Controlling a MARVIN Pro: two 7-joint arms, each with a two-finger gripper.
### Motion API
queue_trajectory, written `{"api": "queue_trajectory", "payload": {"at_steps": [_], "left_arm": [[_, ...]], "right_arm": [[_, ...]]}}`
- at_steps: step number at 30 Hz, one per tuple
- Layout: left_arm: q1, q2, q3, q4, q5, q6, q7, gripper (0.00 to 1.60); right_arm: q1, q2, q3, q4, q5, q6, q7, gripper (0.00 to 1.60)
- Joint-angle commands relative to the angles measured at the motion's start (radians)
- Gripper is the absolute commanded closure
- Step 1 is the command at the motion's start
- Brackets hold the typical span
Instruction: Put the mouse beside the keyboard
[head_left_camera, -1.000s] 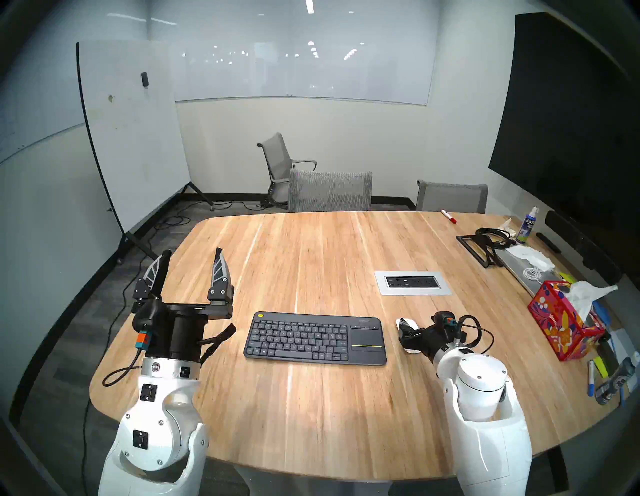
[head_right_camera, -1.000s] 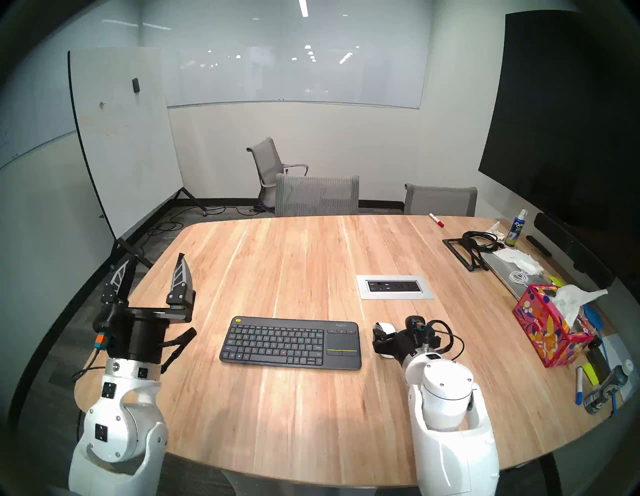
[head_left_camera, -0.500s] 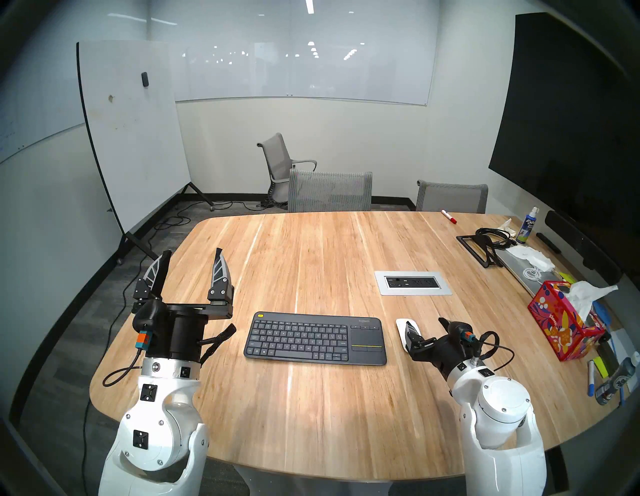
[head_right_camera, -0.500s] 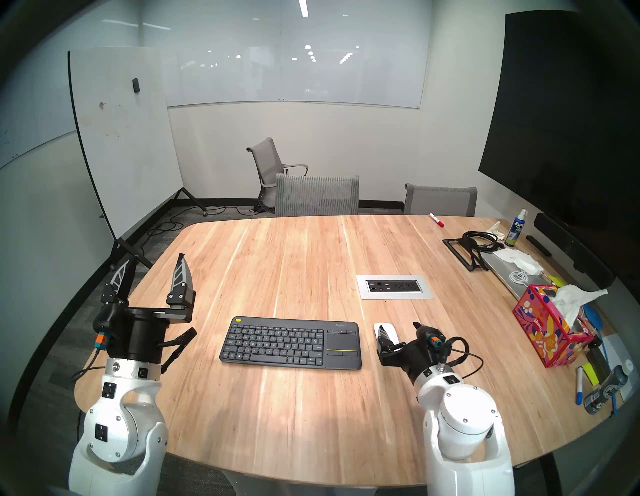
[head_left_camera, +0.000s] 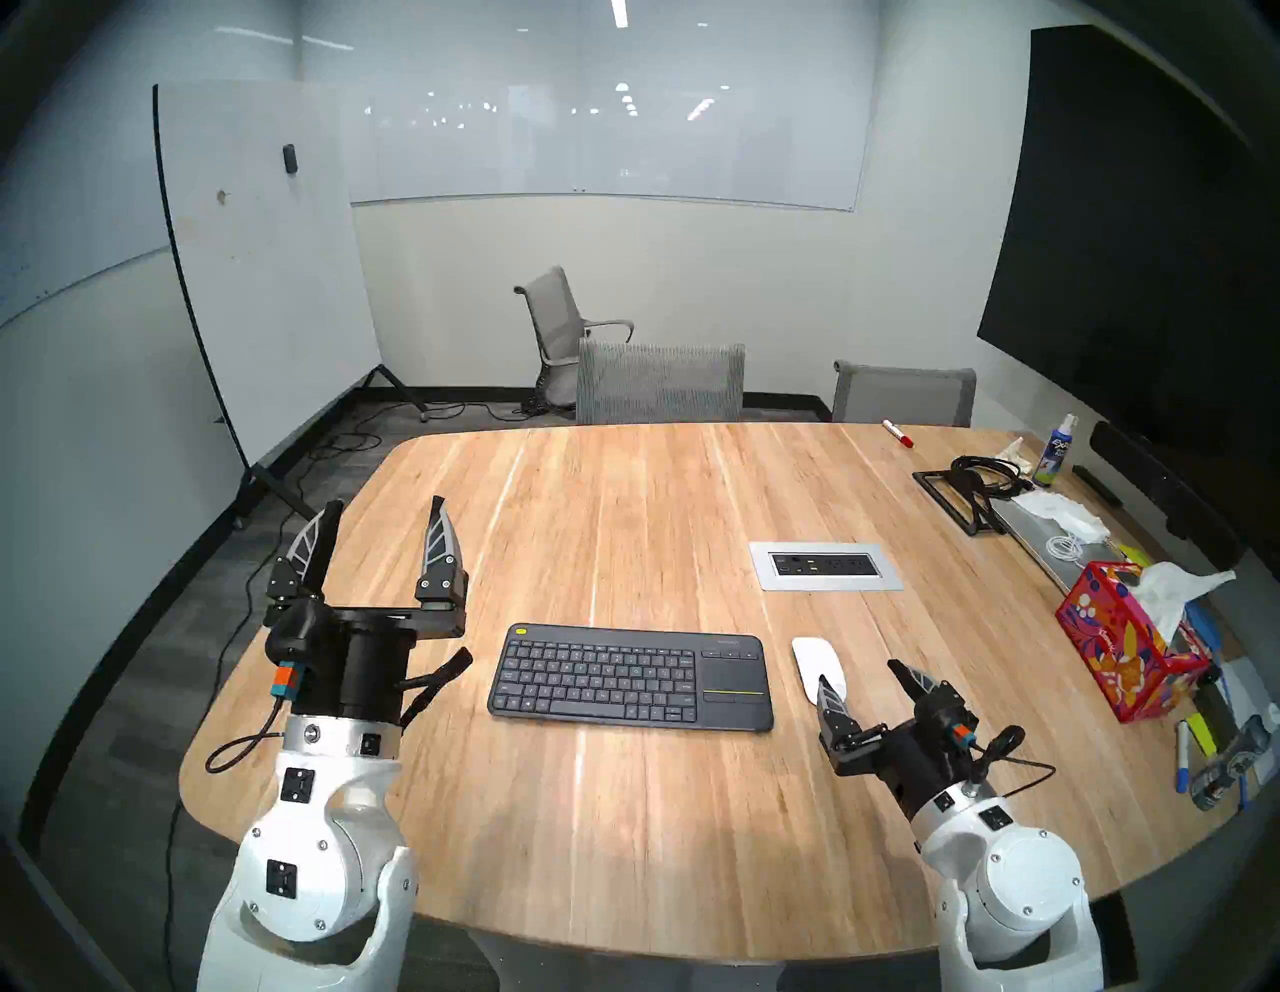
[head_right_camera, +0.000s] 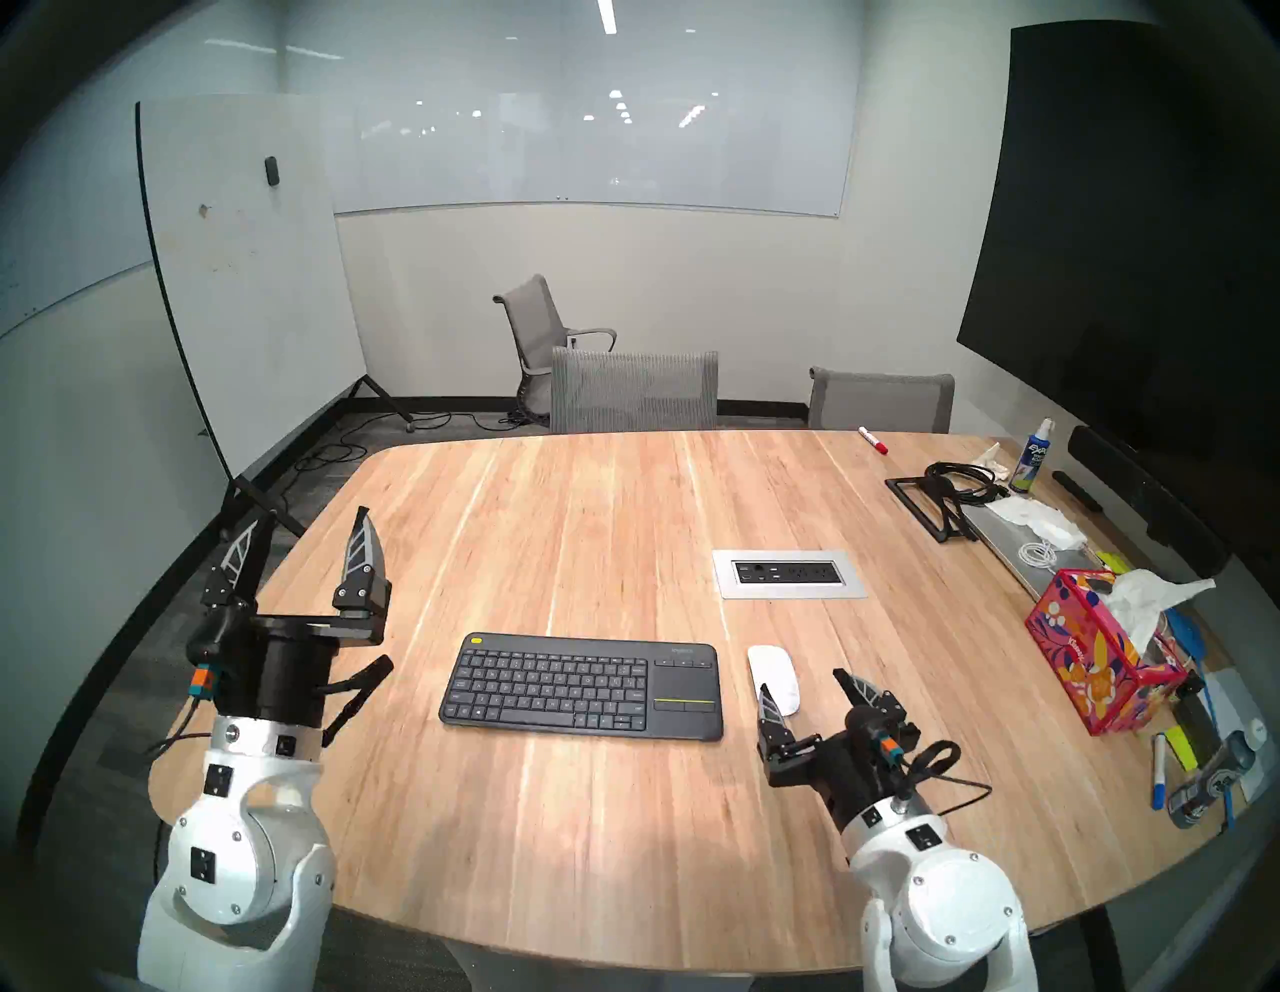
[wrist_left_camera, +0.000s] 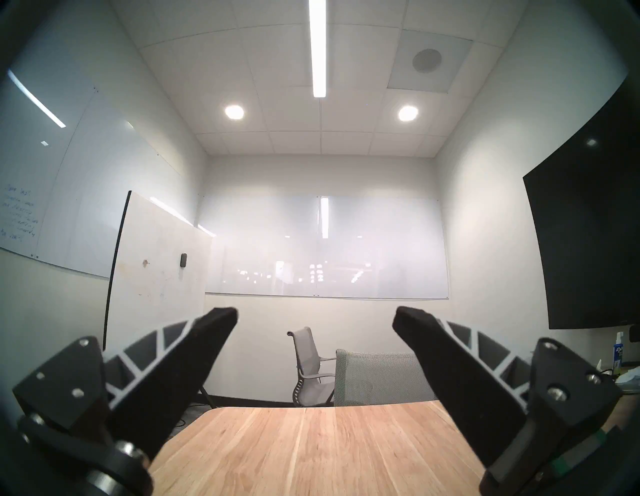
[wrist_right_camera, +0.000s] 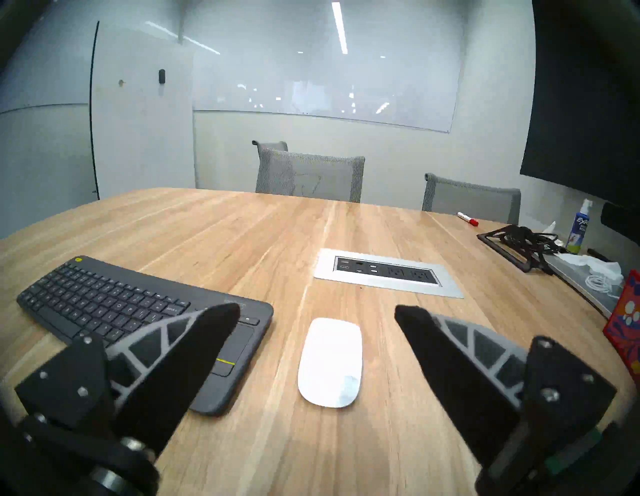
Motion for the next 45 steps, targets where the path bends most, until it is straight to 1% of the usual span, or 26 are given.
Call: {"api": "queue_trajectory", "payload": {"at_steps": [1,7,11,15,16,19,25,27,30,31,35,36,37,39,45], "left_arm": [[-0.002,0.001,0.0,-0.017,0.001,-0.004,-0.001,0.0],[-0.002,0.001,0.0,-0.018,0.001,-0.003,-0.001,0.0],[-0.001,0.001,0.0,-0.018,0.001,-0.003,-0.001,0.0],[-0.001,0.001,0.0,-0.019,0.001,-0.003,-0.001,0.0],[-0.001,0.001,0.0,-0.019,0.001,-0.003,-0.001,0.0],[0.0,0.001,0.0,-0.019,0.001,-0.003,-0.001,0.0],[0.0,0.001,0.0,-0.02,0.0,-0.002,-0.001,0.0],[0.0,0.001,0.0,-0.02,0.0,-0.002,-0.001,0.0],[0.0,0.001,0.0,-0.021,0.0,-0.002,-0.001,0.0],[0.001,0.001,0.0,-0.021,0.0,-0.002,-0.001,0.0],[0.001,0.001,0.0,-0.021,0.0,-0.002,-0.001,0.0],[0.001,0.001,0.0,-0.022,0.0,-0.001,-0.001,0.0],[0.001,0.001,0.0,-0.022,0.0,-0.001,-0.001,0.0],[0.001,0.001,0.0,-0.022,0.0,-0.001,-0.001,0.0],[0.001,0.001,0.0,-0.022,0.0,-0.001,-0.001,0.0]], "right_arm": [[-0.022,-0.019,-0.02,0.029,-0.019,-0.125,-0.041,0.0],[0.002,-0.026,-0.04,0.061,-0.033,-0.217,-0.079,0.0],[0.016,-0.032,-0.052,0.084,-0.023,-0.276,-0.095,0.0],[0.021,-0.028,-0.06,0.105,-0.03,-0.348,-0.113,0.0],[0.022,-0.025,-0.061,0.107,-0.03,-0.354,-0.116,0.0],[0.026,-0.018,-0.064,0.127,-0.022,-0.41,-0.121,0.0],[0.013,-0.005,-0.067,0.147,0.006,-0.5,-0.12,0.0],[0.01,0.0,-0.066,0.149,0.005,-0.527,-0.124,0.0],[0.008,0.005,-0.06,0.15,0.035,-0.582,-0.12,0.0],[0.008,0.008,-0.061,0.151,0.038,-0.586,-0.121,0.0],[0.012,0.013,-0.061,0.174,0.048,-0.649,-0.119,0.0],[0.015,0.013,-0.061,0.185,0.05,-0.679,-0.118,0.0],[0.015,0.015,-0.061,0.185,0.052,-0.678,-0.118,0.0],[0.018,0.016,-0.062,0.194,0.054,-0.701,-0.118,0.0],[0.02,0.021,-0.064,0.201,0.059,-0.715,-0.118,0.0]]}}
